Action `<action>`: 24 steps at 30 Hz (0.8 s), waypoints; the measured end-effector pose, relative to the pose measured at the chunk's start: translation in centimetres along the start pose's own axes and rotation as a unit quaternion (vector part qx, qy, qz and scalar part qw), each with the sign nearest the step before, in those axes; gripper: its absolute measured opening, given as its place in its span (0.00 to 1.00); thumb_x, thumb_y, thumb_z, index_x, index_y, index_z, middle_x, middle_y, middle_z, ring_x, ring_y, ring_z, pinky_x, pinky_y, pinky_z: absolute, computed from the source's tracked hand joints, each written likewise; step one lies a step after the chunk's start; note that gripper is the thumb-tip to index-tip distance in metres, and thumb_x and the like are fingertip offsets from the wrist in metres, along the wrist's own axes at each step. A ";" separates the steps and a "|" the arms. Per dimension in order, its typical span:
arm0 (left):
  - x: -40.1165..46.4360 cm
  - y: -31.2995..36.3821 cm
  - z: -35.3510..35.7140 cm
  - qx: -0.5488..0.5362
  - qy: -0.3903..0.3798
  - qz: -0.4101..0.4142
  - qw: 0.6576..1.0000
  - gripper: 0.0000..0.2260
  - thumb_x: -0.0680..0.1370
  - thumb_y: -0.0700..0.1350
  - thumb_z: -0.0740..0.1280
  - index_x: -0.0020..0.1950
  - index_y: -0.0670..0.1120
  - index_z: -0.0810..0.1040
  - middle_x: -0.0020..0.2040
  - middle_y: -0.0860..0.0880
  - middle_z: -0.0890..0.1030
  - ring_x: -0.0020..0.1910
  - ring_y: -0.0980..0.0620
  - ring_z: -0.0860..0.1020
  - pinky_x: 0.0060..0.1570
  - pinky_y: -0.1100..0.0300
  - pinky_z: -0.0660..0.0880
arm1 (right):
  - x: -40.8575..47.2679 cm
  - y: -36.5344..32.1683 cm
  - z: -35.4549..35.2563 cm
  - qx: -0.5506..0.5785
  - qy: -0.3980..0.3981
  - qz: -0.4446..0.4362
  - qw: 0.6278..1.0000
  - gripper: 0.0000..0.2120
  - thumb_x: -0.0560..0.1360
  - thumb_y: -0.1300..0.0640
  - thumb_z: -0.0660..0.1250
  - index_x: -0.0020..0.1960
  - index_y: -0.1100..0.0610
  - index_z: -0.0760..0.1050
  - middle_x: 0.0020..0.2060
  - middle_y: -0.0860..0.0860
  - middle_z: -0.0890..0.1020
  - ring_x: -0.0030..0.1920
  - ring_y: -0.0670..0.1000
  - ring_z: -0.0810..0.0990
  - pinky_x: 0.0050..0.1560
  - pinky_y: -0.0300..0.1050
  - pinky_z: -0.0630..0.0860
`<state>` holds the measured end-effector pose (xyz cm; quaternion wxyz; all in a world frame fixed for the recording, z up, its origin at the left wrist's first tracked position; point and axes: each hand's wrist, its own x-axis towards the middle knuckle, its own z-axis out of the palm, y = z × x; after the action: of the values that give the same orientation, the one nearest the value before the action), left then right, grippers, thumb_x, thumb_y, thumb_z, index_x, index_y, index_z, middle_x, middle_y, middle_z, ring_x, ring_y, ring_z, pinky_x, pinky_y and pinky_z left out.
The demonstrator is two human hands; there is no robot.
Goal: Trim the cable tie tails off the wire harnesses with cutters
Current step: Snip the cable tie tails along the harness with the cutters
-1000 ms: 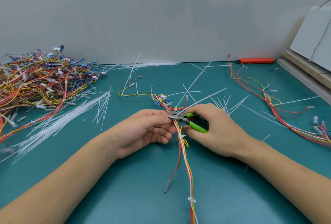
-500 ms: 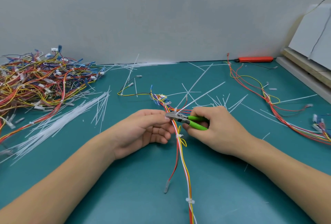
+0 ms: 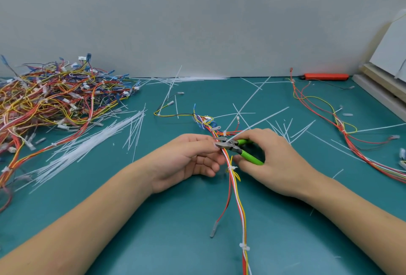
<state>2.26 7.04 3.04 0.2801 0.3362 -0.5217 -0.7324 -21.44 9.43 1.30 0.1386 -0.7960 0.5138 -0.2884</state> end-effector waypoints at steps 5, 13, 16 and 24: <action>-0.1 0.0 0.1 0.005 0.001 0.000 1.000 0.06 0.77 0.44 0.69 0.46 0.45 0.85 0.43 0.42 0.83 0.37 0.51 0.80 0.39 0.61 0.79 | 0.0 0.0 0.0 0.002 0.004 -0.004 1.000 0.13 0.75 0.50 0.74 0.59 0.45 0.80 0.50 0.39 0.81 0.54 0.45 0.76 0.59 0.41 0.72; -0.2 0.1 0.0 0.003 -0.010 -0.001 1.000 0.08 0.78 0.45 0.68 0.51 0.41 0.81 0.43 0.43 0.82 0.37 0.51 0.79 0.38 0.62 0.78 | 0.0 0.4 0.3 0.054 0.023 0.017 0.998 0.14 0.75 0.46 0.75 0.39 0.50 0.73 0.29 0.49 0.74 0.31 0.48 0.68 0.36 0.51 0.72; -0.1 0.1 0.1 -0.001 0.001 0.001 1.000 0.06 0.77 0.45 0.69 0.47 0.43 0.83 0.42 0.42 0.82 0.36 0.50 0.80 0.37 0.61 0.79 | 0.0 0.2 0.3 0.064 0.021 0.012 0.998 0.08 0.75 0.47 0.75 0.44 0.47 0.77 0.34 0.45 0.79 0.38 0.47 0.75 0.43 0.49 0.76; -0.1 0.1 0.1 -0.002 -0.002 0.000 1.000 0.07 0.76 0.46 0.71 0.48 0.43 0.83 0.42 0.42 0.82 0.36 0.50 0.80 0.37 0.62 0.79 | -0.1 0.0 0.1 0.013 0.005 -0.002 1.000 0.17 0.75 0.46 0.74 0.63 0.44 0.79 0.54 0.36 0.81 0.59 0.44 0.75 0.63 0.37 0.69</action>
<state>2.28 7.10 3.20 0.2794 0.3340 -0.5205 -0.7345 -21.42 9.50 1.19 0.1455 -0.7936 0.5094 -0.2993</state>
